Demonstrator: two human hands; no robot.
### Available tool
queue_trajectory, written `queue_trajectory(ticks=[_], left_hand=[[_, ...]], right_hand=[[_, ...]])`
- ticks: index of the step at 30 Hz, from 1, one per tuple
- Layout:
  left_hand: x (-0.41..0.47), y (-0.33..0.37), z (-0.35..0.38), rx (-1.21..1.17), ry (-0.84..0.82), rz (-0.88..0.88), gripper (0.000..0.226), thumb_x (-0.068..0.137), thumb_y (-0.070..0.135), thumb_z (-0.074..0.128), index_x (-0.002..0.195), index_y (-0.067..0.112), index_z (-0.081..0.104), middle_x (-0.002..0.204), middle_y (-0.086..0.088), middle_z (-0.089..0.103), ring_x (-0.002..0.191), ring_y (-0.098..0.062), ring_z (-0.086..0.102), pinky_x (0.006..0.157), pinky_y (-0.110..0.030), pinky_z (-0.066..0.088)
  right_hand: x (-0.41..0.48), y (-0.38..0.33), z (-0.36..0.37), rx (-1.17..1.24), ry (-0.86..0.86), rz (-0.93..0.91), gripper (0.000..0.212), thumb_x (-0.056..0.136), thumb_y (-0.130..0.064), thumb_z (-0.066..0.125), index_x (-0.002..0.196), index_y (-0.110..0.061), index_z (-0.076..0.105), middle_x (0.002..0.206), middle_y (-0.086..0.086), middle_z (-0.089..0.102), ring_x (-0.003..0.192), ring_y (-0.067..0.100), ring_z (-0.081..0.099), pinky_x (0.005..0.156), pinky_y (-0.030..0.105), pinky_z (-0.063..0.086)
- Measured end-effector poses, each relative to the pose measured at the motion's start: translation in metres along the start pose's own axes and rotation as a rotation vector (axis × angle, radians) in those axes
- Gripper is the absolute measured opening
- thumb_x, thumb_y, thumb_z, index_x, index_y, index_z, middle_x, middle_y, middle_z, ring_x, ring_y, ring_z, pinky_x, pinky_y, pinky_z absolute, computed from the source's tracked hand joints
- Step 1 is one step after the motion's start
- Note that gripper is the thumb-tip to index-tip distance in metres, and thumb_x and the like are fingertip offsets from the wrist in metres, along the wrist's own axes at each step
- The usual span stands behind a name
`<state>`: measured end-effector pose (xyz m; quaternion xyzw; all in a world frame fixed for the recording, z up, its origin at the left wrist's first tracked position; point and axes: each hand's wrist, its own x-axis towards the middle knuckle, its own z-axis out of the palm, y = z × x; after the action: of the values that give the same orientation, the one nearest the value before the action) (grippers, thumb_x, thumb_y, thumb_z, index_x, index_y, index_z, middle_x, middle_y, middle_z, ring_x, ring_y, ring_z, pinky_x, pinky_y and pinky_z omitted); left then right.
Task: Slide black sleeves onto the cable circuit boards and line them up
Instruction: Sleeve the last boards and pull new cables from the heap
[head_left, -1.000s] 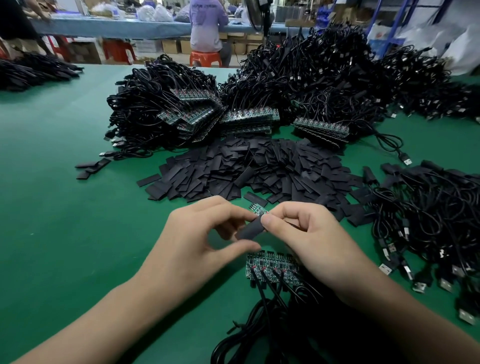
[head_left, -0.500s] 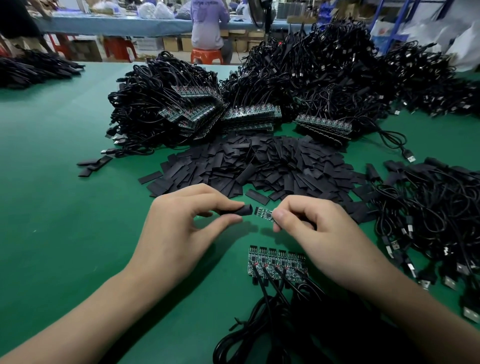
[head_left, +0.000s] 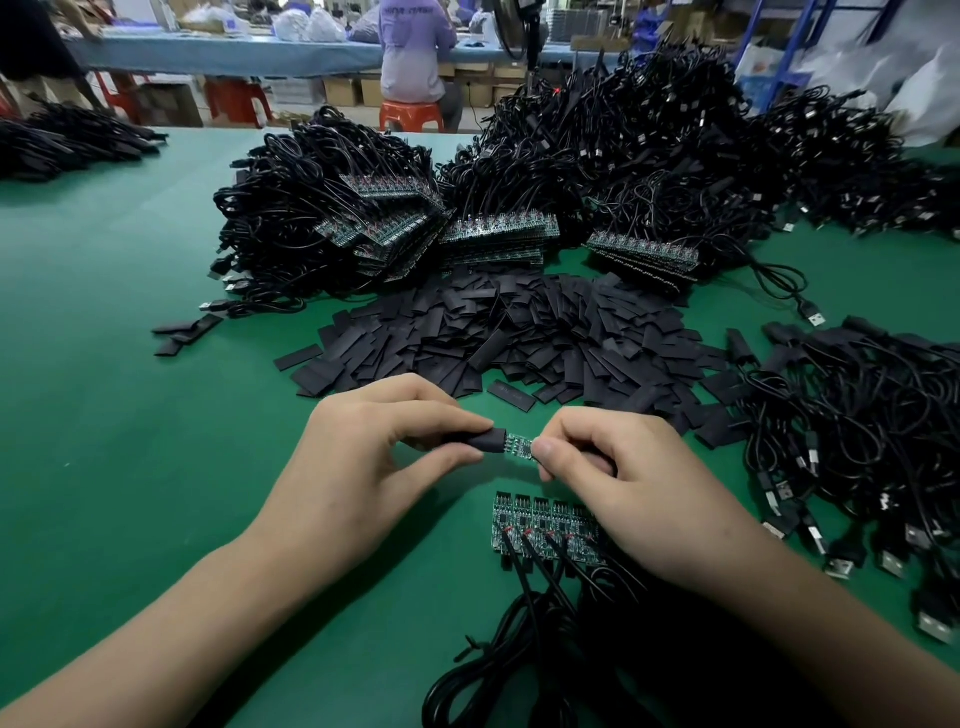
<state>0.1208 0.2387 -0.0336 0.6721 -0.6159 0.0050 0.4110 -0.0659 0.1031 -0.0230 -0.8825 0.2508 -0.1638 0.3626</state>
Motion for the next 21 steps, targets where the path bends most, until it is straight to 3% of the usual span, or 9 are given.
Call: queue_trajectory(ticks=[8, 15, 21], left_hand=[[0.0019, -0.0010, -0.0031, 0.144, -0.114, 0.148, 0.022, 0.090, 0.030, 0.074, 0.110, 0.024, 0.079, 0.101, 0.012, 0.066, 0.086, -0.004, 0.065, 0.076, -0.027, 0.055], [-0.0002, 0.0018, 0.0017, 0.038, -0.060, 0.037, 0.020, 0.086, 0.031, 0.076, 0.103, 0.022, 0.081, 0.093, 0.012, 0.067, 0.083, -0.003, 0.065, 0.081, -0.015, 0.049], [-0.0004, 0.0019, 0.0036, 0.019, -0.128, 0.089, 0.020, 0.085, 0.029, 0.081, 0.104, 0.022, 0.080, 0.094, 0.012, 0.066, 0.087, -0.003, 0.064, 0.082, -0.018, 0.049]], right_hand=[[0.0021, 0.0020, -0.0032, 0.028, -0.043, 0.085, 0.031, 0.100, -0.037, 0.056, 0.073, -0.023, 0.066, 0.045, -0.015, 0.037, 0.045, 0.006, 0.031, 0.051, 0.020, 0.032], [-0.0011, 0.0011, -0.0013, 0.017, -0.053, 0.031, 0.030, 0.099, -0.037, 0.058, 0.073, -0.025, 0.065, 0.046, -0.013, 0.037, 0.046, 0.006, 0.030, 0.048, 0.022, 0.029], [-0.0020, 0.0016, 0.0013, 0.042, -0.086, 0.010, 0.027, 0.098, -0.036, 0.061, 0.075, -0.025, 0.068, 0.046, -0.012, 0.035, 0.045, 0.006, 0.029, 0.046, 0.023, 0.022]])
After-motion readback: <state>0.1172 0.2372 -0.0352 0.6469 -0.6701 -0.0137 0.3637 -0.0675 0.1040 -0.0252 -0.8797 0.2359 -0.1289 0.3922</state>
